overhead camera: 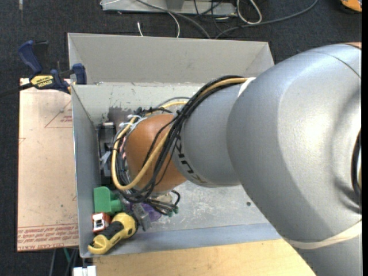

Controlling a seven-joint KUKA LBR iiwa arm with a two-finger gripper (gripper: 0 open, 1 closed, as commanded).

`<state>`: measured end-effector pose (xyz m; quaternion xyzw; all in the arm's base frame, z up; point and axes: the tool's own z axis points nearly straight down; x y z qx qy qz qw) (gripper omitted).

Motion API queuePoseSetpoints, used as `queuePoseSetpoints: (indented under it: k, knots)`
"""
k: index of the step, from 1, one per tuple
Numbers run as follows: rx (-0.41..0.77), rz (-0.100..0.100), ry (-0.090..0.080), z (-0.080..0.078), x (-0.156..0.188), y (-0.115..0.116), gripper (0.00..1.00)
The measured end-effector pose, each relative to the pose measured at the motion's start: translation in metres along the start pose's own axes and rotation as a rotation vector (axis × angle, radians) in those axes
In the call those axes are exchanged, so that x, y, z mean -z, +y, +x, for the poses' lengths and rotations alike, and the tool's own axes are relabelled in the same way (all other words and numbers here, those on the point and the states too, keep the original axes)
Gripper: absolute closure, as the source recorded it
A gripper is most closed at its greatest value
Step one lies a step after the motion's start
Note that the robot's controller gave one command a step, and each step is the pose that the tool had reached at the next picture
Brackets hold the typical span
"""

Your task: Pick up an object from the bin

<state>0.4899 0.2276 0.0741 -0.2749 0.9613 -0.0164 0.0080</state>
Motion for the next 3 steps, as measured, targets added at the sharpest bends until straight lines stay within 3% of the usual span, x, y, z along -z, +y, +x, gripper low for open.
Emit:
queuePoseSetpoints:
  k: [2,3]
  knots:
    - [-0.005,0.000,-0.001,0.001,0.012,-0.002,1.00]
    - [-0.003,-0.005,0.005,0.002,0.043,0.000,1.00]
